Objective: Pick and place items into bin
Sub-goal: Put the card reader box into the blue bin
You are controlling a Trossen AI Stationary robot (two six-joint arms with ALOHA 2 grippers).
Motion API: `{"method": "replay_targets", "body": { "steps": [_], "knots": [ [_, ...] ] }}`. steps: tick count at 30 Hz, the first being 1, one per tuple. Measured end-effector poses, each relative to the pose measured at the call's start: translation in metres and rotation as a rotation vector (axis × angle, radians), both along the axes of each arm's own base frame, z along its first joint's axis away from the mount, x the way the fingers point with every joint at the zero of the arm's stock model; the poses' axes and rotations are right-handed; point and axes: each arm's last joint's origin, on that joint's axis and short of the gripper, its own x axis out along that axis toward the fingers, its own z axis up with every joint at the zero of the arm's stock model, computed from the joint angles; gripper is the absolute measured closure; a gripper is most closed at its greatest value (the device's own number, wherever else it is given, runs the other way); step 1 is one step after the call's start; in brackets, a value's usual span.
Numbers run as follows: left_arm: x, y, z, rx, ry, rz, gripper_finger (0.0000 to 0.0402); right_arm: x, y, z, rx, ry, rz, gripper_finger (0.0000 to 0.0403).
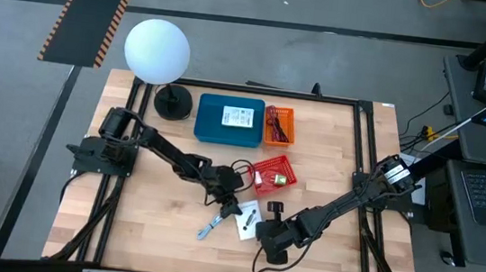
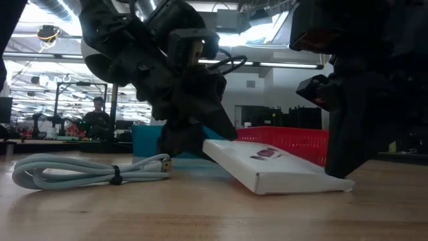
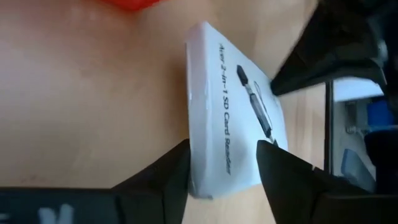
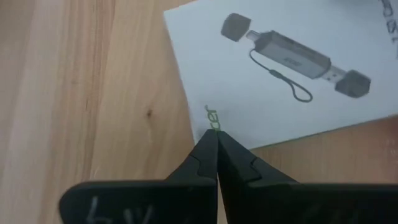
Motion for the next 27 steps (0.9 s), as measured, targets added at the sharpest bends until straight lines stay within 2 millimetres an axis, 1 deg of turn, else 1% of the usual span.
{"method": "replay_targets", "body": {
  "steps": [4,8,11,13,16,19,21,24,27],
  "knots": [
    [0.000,-0.003,0.001,0.007,-0.018,-0.019,0.0261,0.000,0.000,0.000,0.000,-0.001,0.000,0.0403],
    [0.000,-0.004,0.002,0.032,-0.036,-0.046,0.0313,0.000,0.000,0.000,0.002,-0.002,-0.003,0.0403],
    [0.000,-0.005,0.004,0.010,-0.046,-0.078,0.0354,0.001,0.000,0.000,0.018,-0.008,-0.028,0.0403],
    [0.001,-0.004,0.005,-0.008,-0.052,-0.108,0.0373,0.001,0.001,0.001,0.033,-0.016,-0.045,0.0403],
    [0.001,-0.002,0.005,-0.024,-0.052,-0.129,0.0374,0.001,0.001,0.004,0.051,-0.029,-0.063,0.0403],
    [0.000,-0.002,0.007,-0.004,-0.067,-0.144,0.0374,0.001,0.001,0.010,0.068,-0.040,-0.073,0.0402],
    [-0.001,-0.002,0.012,0.010,-0.081,-0.156,0.0374,0.002,0.002,0.016,0.069,-0.048,-0.073,0.0402],
    [-0.003,-0.005,0.016,0.026,-0.094,-0.198,0.0374,0.005,0.008,0.027,0.058,-0.057,-0.062,0.0402],
    [-0.007,-0.006,0.025,0.048,-0.105,-0.222,0.0375,0.006,0.013,0.039,0.035,-0.054,-0.060,0.0402]
  ]
}}
